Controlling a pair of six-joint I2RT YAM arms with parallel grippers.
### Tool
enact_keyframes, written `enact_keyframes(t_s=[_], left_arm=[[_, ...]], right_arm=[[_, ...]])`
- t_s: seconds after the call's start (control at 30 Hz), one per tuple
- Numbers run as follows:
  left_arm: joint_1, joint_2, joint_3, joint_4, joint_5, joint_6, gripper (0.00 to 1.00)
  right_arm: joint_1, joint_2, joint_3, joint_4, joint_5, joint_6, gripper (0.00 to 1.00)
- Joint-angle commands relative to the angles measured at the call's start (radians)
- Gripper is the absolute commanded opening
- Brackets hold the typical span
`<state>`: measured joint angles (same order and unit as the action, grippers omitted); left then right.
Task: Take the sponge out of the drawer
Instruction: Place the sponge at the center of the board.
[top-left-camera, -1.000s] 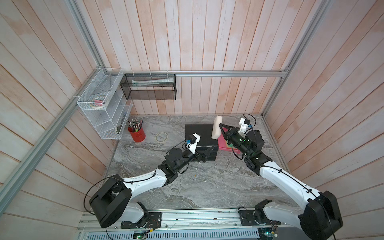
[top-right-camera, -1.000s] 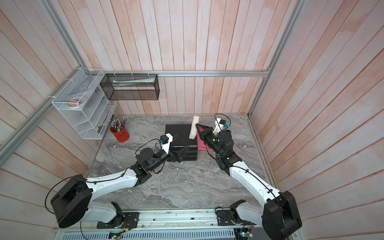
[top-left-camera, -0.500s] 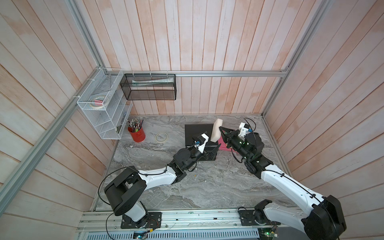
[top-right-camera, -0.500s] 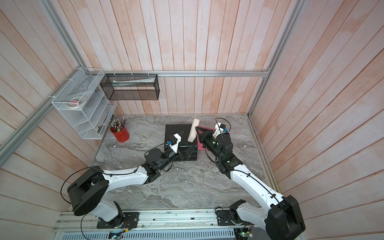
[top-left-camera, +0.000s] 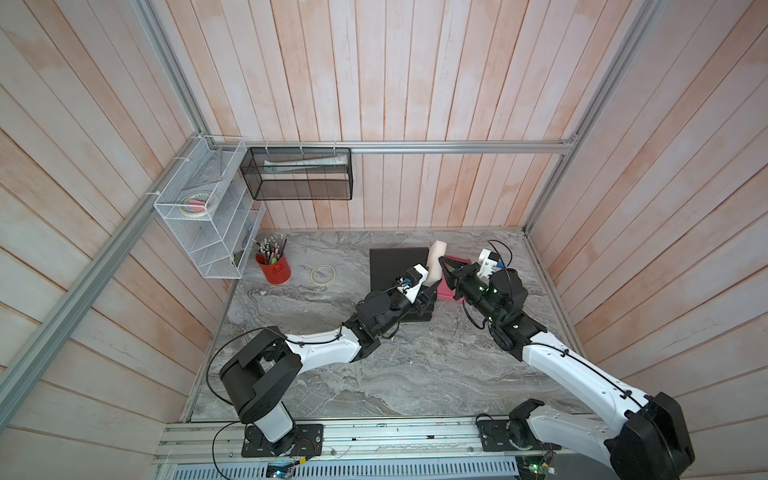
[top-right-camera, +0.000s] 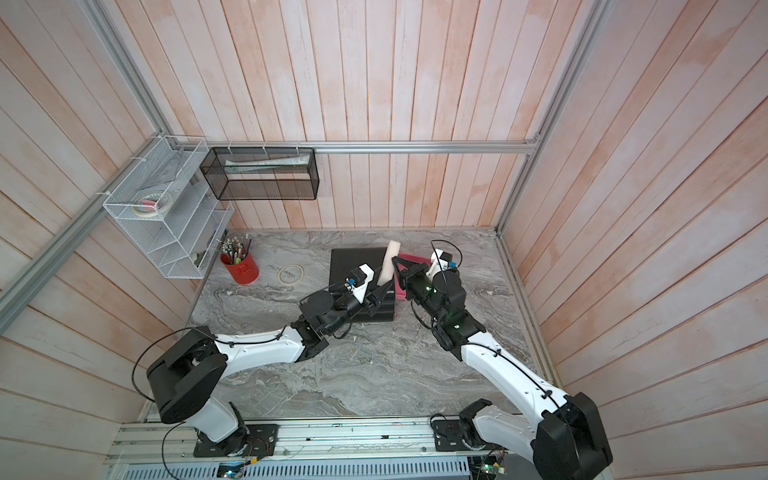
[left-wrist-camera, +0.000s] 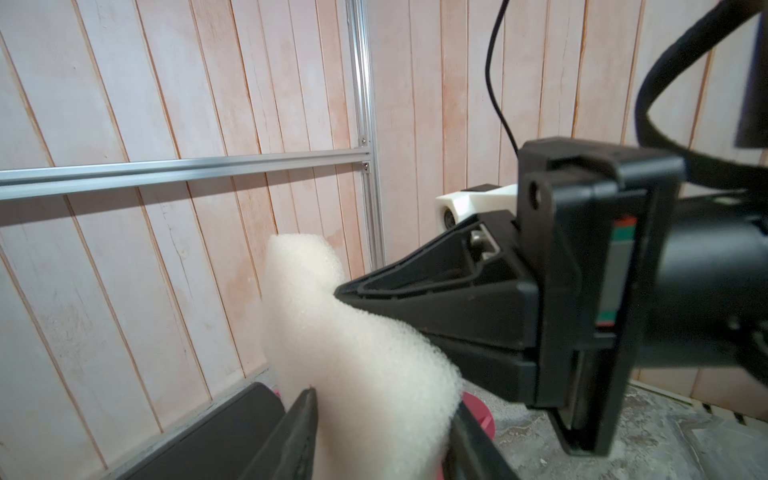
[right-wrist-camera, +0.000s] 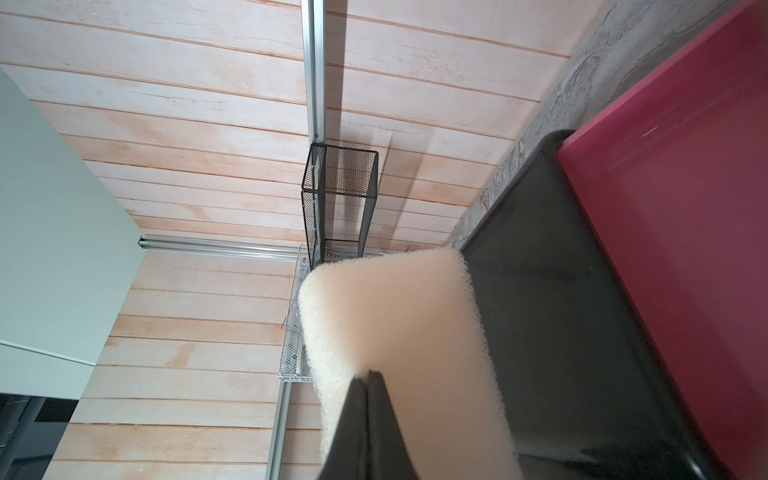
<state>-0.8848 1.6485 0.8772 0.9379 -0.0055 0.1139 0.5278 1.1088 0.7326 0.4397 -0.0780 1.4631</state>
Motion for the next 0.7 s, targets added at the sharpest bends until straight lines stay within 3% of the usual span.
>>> enact_keyframes(t_s=[0.0,0.13,0.53,0.6,0.67], left_arm=[[0.0,0.016,0.024,-0.03,0.002,0.01,0.5],[0.0,0.024,0.035,-0.046,-0.006,0.016,0.48],[0.0,0.025,0.057,-0.061,0.02,0.002,0.22],[0.0,0.024,0.063,-0.071,0.033,-0.005,0.15],[0.0,0.026,0.073,-0.094,0.05,-0.014,0.0]], right_arm=[[0.006,-0.022,0.0,-0.002,0.02,-0.006,0.0],[0.006,-0.018,-0.002,-0.004,0.014,0.001,0.0],[0.006,-0.03,-0.031,-0.004,-0.002,0.009,0.0],[0.006,-0.031,-0.038,0.004,-0.005,0.014,0.0],[0.005,-0.03,-0.044,0.012,-0.009,0.014,0.0]])
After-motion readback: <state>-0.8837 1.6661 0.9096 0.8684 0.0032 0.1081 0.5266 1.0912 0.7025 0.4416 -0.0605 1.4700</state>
